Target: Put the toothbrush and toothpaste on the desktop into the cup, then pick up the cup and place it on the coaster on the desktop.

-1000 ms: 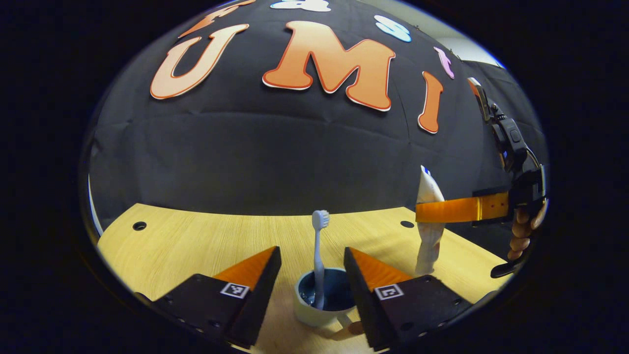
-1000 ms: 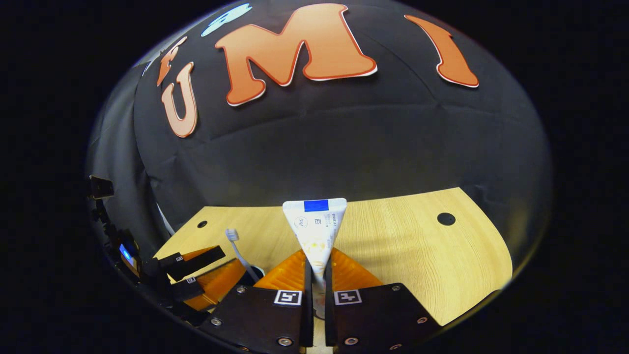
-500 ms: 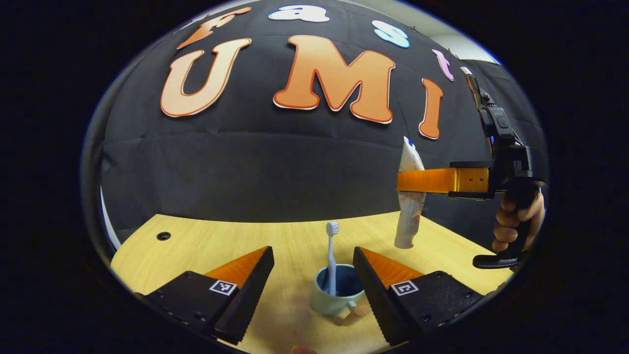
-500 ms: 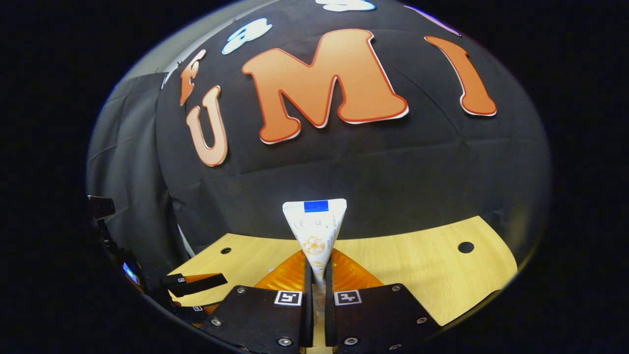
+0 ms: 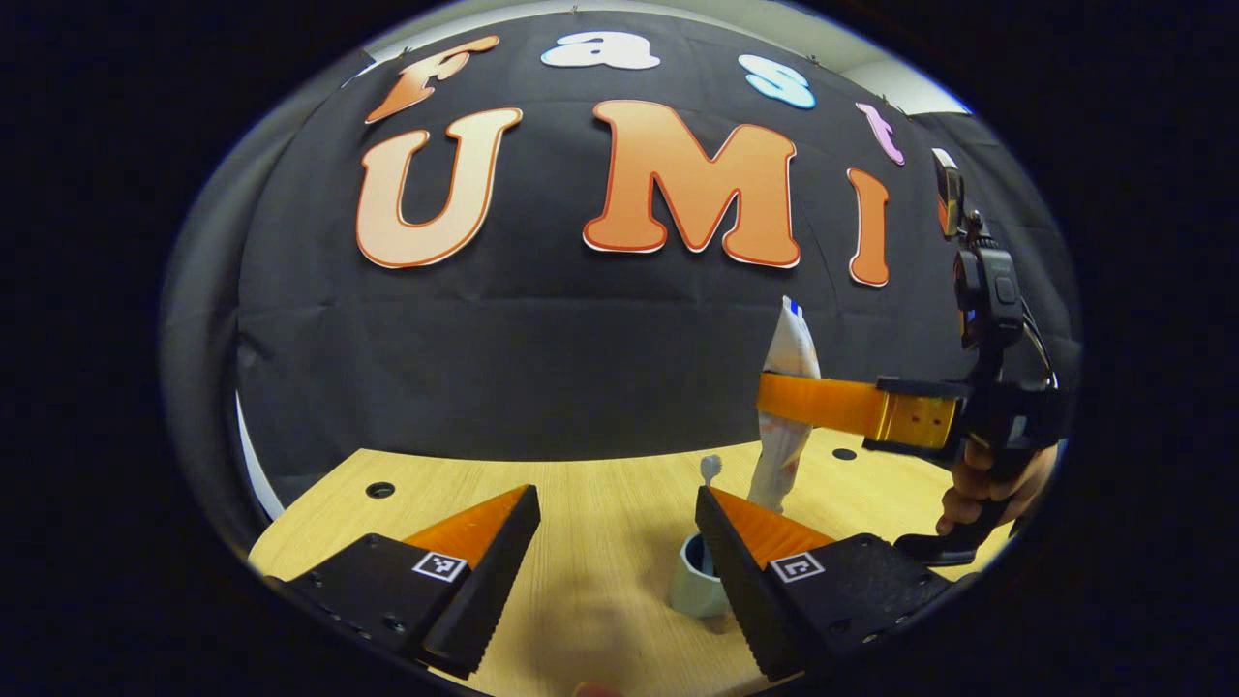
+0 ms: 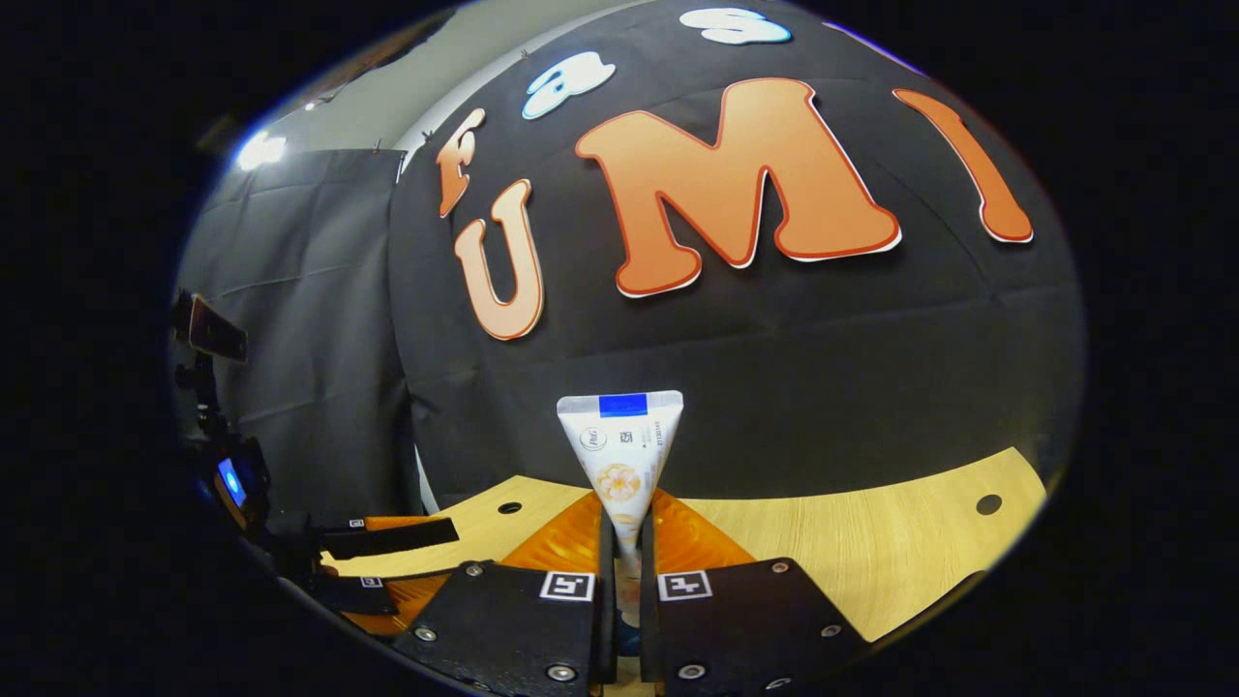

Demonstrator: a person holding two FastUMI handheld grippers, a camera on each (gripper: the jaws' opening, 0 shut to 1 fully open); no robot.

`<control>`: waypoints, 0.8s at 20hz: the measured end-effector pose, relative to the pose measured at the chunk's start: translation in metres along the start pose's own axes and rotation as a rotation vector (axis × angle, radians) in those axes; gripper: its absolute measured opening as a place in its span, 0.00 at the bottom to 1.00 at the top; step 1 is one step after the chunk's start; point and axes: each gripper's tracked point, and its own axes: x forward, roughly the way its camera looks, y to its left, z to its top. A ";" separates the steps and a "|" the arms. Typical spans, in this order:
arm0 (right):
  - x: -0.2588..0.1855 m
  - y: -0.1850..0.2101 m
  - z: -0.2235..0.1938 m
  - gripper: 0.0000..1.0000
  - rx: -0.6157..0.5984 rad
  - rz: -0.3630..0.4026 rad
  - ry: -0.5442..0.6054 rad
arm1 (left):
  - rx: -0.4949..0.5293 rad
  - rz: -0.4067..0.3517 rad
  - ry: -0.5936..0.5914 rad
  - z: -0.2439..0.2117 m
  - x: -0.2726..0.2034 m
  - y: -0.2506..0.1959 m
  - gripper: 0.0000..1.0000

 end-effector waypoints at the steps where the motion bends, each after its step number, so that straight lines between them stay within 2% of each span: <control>1: 0.003 0.001 -0.008 0.10 -0.004 0.008 0.009 | -0.006 0.007 0.005 -0.003 0.001 0.003 0.97; 6: 0.016 0.010 -0.045 0.10 -0.016 0.054 0.049 | -0.030 0.047 0.033 -0.017 0.000 0.019 0.98; 16: 0.023 0.012 -0.101 0.10 -0.071 0.073 0.160 | -0.033 0.072 0.088 -0.031 0.001 0.023 0.97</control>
